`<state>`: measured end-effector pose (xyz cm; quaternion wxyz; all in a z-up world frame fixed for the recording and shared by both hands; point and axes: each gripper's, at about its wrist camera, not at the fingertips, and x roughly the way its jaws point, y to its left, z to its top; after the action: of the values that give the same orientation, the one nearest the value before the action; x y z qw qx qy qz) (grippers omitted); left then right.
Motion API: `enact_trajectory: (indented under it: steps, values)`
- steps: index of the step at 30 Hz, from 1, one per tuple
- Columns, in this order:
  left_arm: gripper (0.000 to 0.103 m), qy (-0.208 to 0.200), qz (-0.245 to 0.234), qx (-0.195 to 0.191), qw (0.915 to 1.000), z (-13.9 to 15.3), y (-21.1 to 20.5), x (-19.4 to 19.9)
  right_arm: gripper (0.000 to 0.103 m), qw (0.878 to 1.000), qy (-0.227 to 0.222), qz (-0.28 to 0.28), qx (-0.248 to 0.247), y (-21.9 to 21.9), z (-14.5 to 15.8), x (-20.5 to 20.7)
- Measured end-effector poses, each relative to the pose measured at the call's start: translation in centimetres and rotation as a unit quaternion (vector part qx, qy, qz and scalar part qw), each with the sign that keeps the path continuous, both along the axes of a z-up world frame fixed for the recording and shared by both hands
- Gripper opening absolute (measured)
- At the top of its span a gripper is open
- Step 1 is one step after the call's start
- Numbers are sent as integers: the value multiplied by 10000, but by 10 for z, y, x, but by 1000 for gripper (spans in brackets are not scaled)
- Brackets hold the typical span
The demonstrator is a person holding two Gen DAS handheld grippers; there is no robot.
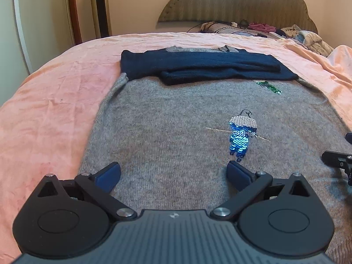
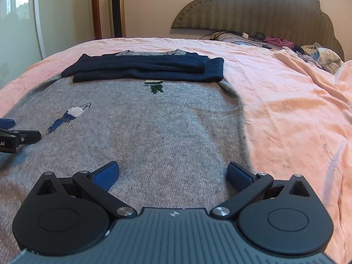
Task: Fold small clothes
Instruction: 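Open both grippers and release the sweater hem, then grasp the grey hem with the left gripper while the right gripper grasps the hem beside it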
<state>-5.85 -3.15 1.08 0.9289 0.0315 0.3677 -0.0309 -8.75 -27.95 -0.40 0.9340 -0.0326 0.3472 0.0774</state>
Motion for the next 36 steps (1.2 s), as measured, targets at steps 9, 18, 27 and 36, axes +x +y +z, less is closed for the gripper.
enact_trajectory:
  steps: [9, 18, 27, 36]
  values:
    - [103, 273, -87, -5, 9996, 5, 4, -24, 103, 10000, 2, -9, 27, 0, 0, 1]
    - [103, 371, -389, -93, 9985, 14, 31, -103, 103, 10000, 28, 17, 84, -2, 1, -3]
    - [103, 763, -98, -787, 9939, 20, 70, -126, 103, 9960, 564, 696, 55, -17, 12, -61]
    - [103, 1843, 66, -5241, 8315, -14, 136, -109, 103, 9446, 1744, 299, 2765, -116, 40, -98]
